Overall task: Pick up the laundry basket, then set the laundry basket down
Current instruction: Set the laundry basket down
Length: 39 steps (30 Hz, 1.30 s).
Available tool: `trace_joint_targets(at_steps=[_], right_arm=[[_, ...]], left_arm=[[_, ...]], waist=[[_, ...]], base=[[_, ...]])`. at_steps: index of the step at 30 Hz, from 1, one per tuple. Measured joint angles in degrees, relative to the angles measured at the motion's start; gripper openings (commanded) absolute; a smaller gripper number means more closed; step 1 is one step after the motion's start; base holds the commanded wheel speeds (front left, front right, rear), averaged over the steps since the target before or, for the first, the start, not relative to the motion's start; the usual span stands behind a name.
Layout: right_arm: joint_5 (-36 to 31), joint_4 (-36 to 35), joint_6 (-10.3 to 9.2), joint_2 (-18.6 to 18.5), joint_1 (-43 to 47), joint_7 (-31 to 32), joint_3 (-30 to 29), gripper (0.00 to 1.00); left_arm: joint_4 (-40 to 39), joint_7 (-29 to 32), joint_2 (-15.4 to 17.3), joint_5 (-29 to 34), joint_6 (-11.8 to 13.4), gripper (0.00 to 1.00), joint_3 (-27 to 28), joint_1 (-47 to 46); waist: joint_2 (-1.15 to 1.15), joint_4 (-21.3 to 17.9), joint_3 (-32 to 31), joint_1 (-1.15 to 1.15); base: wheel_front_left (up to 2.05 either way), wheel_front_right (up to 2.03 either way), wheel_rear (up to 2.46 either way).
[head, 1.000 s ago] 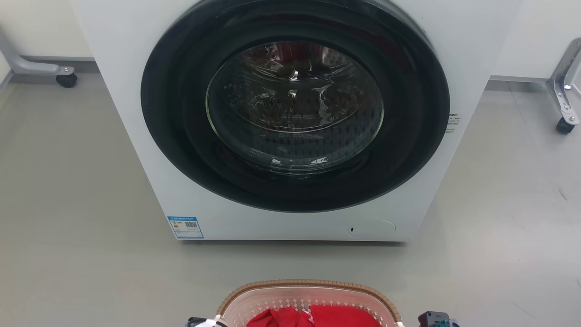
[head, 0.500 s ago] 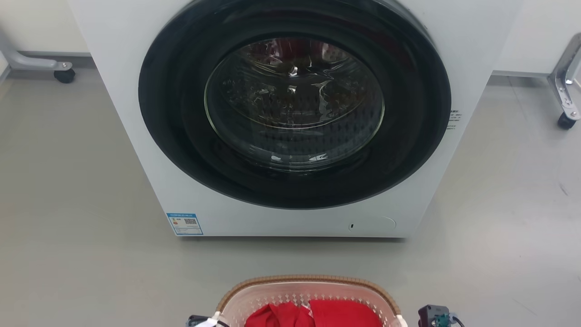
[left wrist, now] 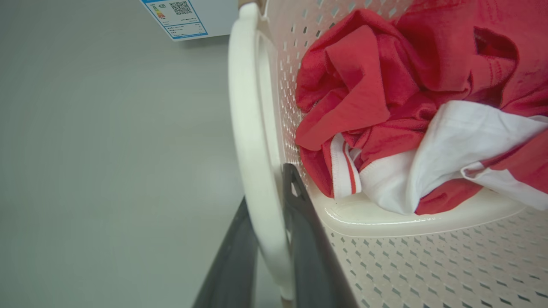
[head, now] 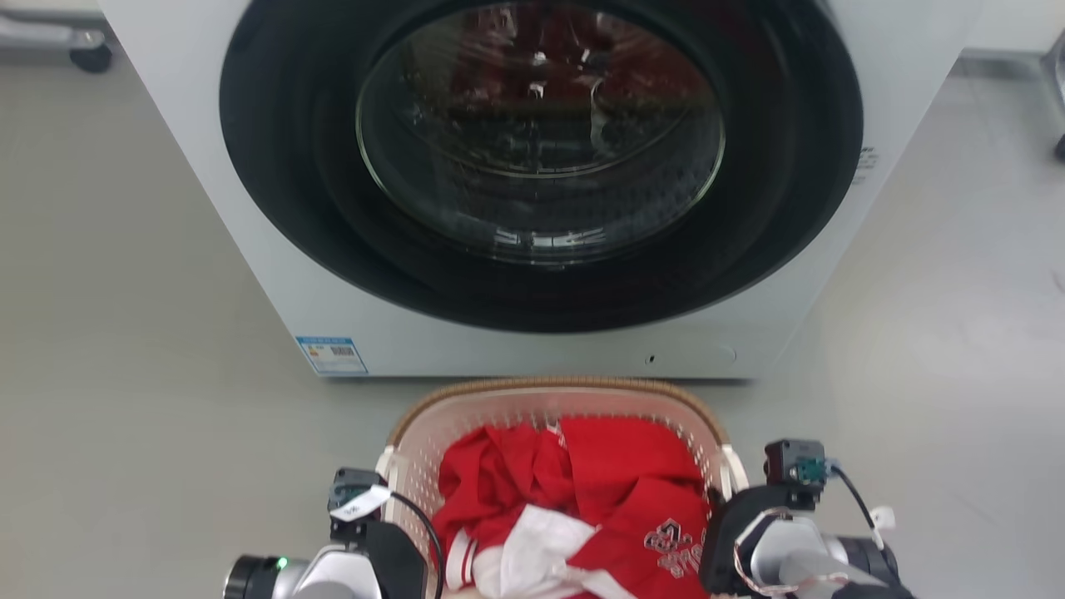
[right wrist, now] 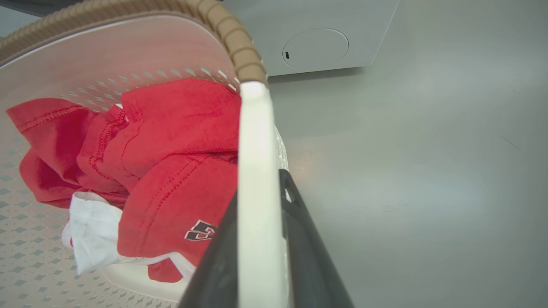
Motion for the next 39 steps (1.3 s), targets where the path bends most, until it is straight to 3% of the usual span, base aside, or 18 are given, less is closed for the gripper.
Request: trace_joint_targets(at_steps=[39], right_arm=[[-5.22, 6.49, 0.1, -0.11, -24.1, -5.46, 0.76, 0.0]], left_arm=[[0.49, -6.7, -0.23, 2.66, 0.99, 0.0, 0.87, -20.87]], waist=[[0.01, 0.7, 33.8, 0.0]], base=[[0.0, 0.0, 0.0]])
